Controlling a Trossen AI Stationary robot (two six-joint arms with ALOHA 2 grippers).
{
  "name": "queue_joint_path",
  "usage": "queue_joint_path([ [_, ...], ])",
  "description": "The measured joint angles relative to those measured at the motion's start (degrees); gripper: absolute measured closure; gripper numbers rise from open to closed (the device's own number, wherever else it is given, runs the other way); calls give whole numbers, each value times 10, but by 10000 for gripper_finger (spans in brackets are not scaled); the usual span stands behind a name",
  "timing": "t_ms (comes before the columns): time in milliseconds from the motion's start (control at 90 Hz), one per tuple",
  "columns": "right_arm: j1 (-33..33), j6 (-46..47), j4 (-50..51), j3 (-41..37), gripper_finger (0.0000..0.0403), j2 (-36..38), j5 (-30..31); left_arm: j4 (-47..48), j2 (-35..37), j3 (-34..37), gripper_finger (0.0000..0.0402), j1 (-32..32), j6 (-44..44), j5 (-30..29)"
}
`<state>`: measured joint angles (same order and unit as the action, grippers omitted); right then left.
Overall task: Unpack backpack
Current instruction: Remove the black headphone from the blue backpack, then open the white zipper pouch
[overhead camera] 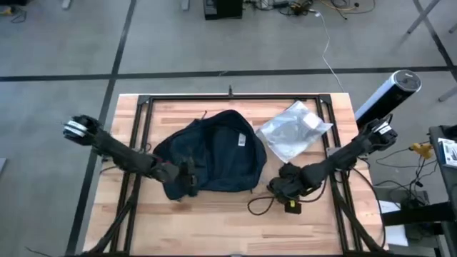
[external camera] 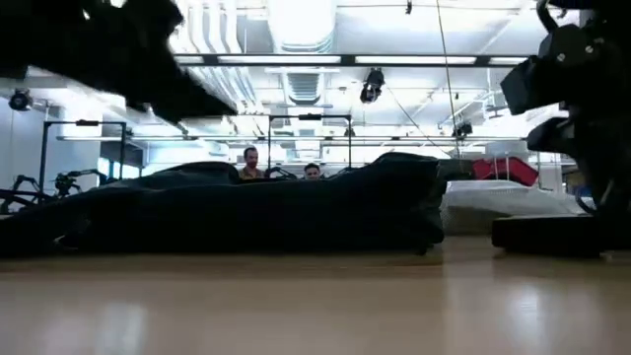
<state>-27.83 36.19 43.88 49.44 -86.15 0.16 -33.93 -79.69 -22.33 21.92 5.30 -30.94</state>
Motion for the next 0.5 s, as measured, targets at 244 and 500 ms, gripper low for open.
queue_joint_path([
  [244,-3,-31,89,25,213,53,112,-5,-167,-14,283,-18,98,0],
  [500,2,-84,152,-16,207,59,345,180,-113,-14,283,-20,216,-28],
])
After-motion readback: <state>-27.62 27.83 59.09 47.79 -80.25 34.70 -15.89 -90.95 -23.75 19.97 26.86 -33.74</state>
